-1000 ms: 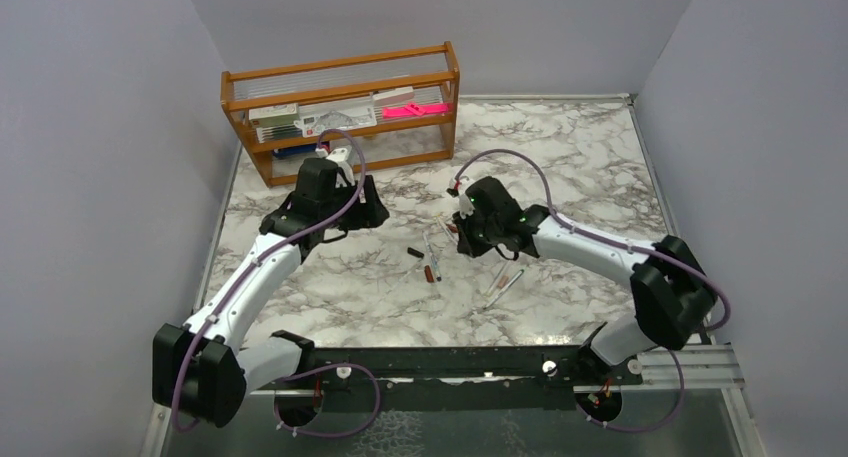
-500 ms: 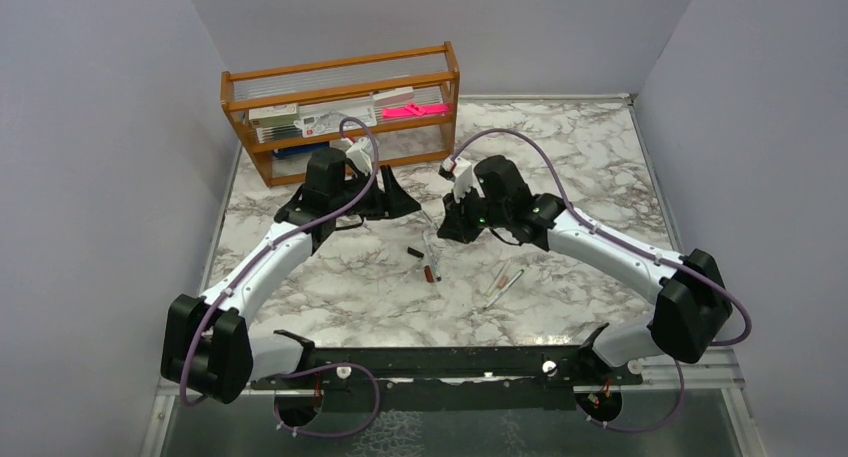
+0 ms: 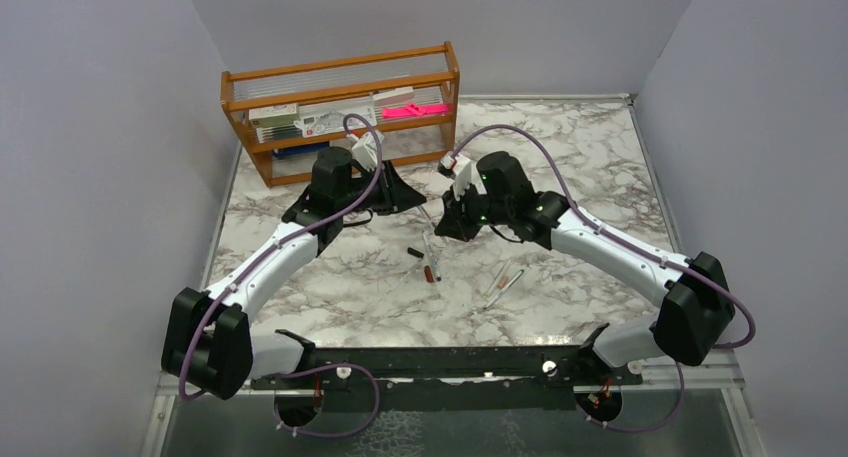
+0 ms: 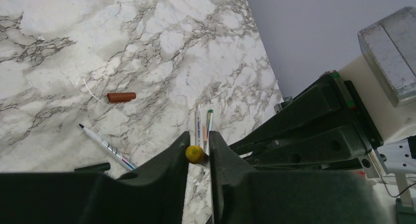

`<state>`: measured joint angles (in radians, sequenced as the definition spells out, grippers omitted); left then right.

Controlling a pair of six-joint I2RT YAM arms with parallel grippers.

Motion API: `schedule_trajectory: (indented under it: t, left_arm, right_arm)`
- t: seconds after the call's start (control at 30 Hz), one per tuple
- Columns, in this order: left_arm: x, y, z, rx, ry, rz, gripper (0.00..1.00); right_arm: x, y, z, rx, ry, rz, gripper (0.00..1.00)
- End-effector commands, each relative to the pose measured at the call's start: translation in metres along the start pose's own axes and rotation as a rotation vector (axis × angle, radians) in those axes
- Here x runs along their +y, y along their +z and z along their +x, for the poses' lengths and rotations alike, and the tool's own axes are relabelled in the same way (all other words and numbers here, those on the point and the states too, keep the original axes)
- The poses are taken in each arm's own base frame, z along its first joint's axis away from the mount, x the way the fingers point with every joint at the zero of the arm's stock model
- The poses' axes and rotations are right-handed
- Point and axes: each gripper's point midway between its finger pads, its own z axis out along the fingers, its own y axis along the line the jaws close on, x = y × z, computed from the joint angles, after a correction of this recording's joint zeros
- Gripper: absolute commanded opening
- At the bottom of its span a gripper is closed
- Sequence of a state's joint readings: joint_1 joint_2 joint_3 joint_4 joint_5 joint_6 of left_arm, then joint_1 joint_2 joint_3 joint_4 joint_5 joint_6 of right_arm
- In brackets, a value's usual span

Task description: Insert the pens into the pen caps

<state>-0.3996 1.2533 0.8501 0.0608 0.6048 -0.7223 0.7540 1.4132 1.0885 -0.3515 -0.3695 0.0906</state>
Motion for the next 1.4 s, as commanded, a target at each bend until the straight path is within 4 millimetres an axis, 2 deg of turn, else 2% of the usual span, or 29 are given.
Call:
schedule_trajectory:
  t: [0.0,0.03,0.13,0.23,0.37,0.43,0.5,0.63,0.73,0.83,0.9,0.93,1.0,1.13,1.23,1.37]
  left_arm:
    - [-0.009,0.01,-0.007,-0.045,-0.012,0.036,0.09]
    - [-0.01,0.01,-0.006,-0.043,-0.013,0.038,0.0]
    - [-0.011,0.01,-0.004,-0.041,-0.015,0.041,0.0]
    - [-0.011,0.005,-0.007,-0.078,-0.003,0.029,0.0]
    - [-0.002,-0.001,-0.008,-0.154,0.057,0.011,0.0]
    - [0.004,-0.002,-0.005,-0.176,0.079,0.003,0.0]
    - [0.008,-0.003,-0.002,-0.192,0.121,0.012,0.0]
    - [0.012,-0.011,-0.001,-0.272,0.196,0.023,0.0]
    - [-0.001,-0.022,-0.012,-0.387,0.261,0.081,0.0]
    - [-0.013,-0.031,-0.018,-0.44,0.238,0.122,0.0]
    - [-0.031,-0.037,-0.018,-0.468,0.256,0.186,0.0]
    - [-0.04,-0.039,-0.016,-0.471,0.286,0.218,0.0]
    - [-0.056,-0.038,-0.011,-0.458,0.354,0.278,0.0]
    - [-0.078,-0.036,-0.005,-0.456,0.426,0.362,0.0]
    - [-0.093,-0.04,-0.008,-0.487,0.471,0.393,0.0]
    - [-0.106,-0.05,-0.021,-0.563,0.515,0.386,0.0]
  right_arm:
    - [0.011,-0.007,-0.015,-0.033,-0.036,-0.032,0.01]
    - [0.01,-0.008,-0.016,-0.037,-0.032,-0.029,0.01]
    - [0.009,-0.012,-0.026,-0.077,0.007,0.001,0.01]
    - [0.004,-0.02,-0.046,-0.146,0.069,0.058,0.04]
    - [-0.004,-0.027,-0.062,-0.286,0.114,0.115,0.45]
    - [-0.007,-0.033,-0.065,-0.342,0.145,0.139,0.56]
    - [-0.008,-0.042,-0.063,-0.427,0.181,0.148,0.58]
    - [-0.008,-0.06,-0.046,-0.599,0.355,0.131,0.6]
    - [-0.001,-0.08,-0.029,-0.725,0.593,0.049,0.72]
    - [0.012,-0.101,-0.014,-0.851,0.788,-0.113,0.74]
    - [0.016,-0.108,-0.008,-0.87,0.871,-0.161,0.73]
    - [0.015,-0.109,-0.006,-0.861,0.913,-0.157,0.64]
    - [0.012,-0.111,-0.005,-0.852,0.985,-0.14,0.6]
    - [0.007,-0.112,-0.013,-0.864,1.099,-0.149,0.63]
    - [0.006,-0.103,-0.017,-0.836,1.159,-0.156,0.64]
    - [0.019,-0.092,-0.027,-0.757,1.172,-0.219,0.65]
